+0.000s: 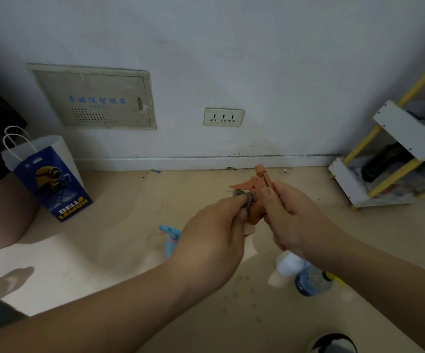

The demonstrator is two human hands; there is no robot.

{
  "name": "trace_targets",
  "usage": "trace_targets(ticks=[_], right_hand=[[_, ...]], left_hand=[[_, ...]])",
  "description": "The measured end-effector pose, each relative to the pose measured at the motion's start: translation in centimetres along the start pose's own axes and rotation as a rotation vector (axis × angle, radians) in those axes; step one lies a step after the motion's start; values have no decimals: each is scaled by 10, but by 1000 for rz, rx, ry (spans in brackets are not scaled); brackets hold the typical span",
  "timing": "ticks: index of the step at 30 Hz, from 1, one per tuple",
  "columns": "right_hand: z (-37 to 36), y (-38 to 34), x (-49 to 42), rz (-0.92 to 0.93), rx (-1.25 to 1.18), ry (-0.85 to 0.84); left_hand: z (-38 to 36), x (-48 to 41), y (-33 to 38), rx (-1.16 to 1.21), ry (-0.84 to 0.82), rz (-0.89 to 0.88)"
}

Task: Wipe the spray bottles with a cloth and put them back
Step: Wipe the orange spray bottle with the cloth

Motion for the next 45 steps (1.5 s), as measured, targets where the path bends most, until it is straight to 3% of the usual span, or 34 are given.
trace_targets(ticks=[3,5,8,11,13,15,18,22,25,28,33,38,45], right_hand=[[5,-6,1,3,-11,13],[11,-9,3,-11,-15,40],[22,-4,1,-60,-39,131],[31,4,-2,-105,-94,181],[33,5,-4,-117,-141,183],[31,5,-4,-112,-163,167],[25,15,-8,-171,-202,141],[28,15,-9,-196,-230,151],[25,5,-4,-153,-210,157],[8,-3,3,-90,-110,142],[-4,8,-1,-152,-122,89],[4,10,-6,-208,-205,70],[-6,-1,6,-255,-322,37]], left_hand=[[-5,-3,-24,22,-63,-9],[-7,6,-60,195,-39,237],[-29,48,-99,670,98,855],[-37,59,-105,878,166,1006],[-33,54,-104,943,205,989],[-23,51,-107,855,228,989],[1,44,-108,415,172,883],[24,11,-89,-29,83,522],[26,-6,-49,14,115,330],[7,-12,-3,52,25,129],[-9,-1,12,11,4,67],[-29,10,5,-147,-243,-24],[-13,-3,-20,-141,-148,-15]])
Point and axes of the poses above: each hand's wrist, its own x-axis away from the middle knuckle, its own z-axis out of the back of the hand, y = z × x, the point moved 9 cm from there along -x, towards the middle knuckle, and after that the axes turned 14 degrees about -z, right-handed, at the moved point
